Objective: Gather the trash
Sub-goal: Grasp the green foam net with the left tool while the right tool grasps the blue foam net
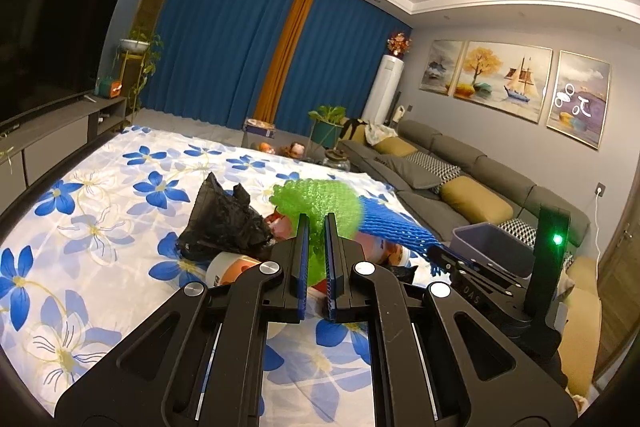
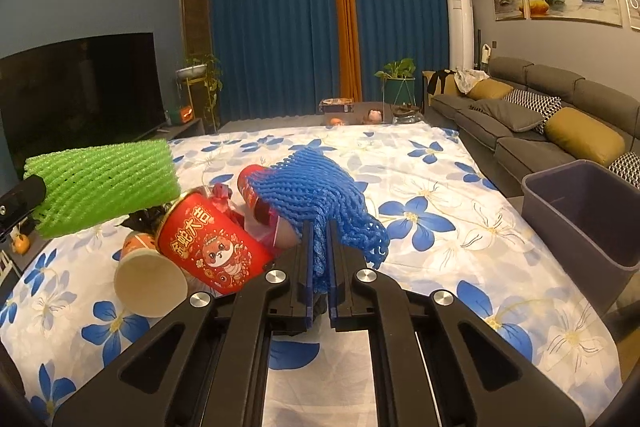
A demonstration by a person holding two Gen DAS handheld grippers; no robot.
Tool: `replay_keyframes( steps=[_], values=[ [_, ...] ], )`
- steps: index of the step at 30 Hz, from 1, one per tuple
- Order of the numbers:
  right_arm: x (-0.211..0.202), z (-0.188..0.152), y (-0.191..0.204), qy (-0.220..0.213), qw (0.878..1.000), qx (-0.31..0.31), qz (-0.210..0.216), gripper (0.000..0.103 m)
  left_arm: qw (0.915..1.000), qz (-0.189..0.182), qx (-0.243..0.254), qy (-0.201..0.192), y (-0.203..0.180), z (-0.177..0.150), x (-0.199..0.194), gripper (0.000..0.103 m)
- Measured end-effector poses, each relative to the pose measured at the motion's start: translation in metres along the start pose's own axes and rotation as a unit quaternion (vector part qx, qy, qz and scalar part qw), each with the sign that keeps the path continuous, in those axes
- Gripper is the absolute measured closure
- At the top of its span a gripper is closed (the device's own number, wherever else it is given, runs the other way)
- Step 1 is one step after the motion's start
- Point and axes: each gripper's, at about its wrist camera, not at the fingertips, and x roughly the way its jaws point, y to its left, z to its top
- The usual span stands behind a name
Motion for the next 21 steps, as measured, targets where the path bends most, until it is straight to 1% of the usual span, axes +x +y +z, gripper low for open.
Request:
replay_keyframes(
  steps=[10,21],
  values=[
    [-0.018,0.010,0.000,-0.026,1.000,0.000,0.002,0.097,0.9999,-0.001,0.005,-0.011,-0.007,0.007,-0.003,0.097],
    [-0.038,0.022,-0.009,-0.052,0.999,-0.003,-0.006,0.097,0.9997,0.002,0.017,-0.016,-0.018,0.017,0.005,0.097]
  ],
)
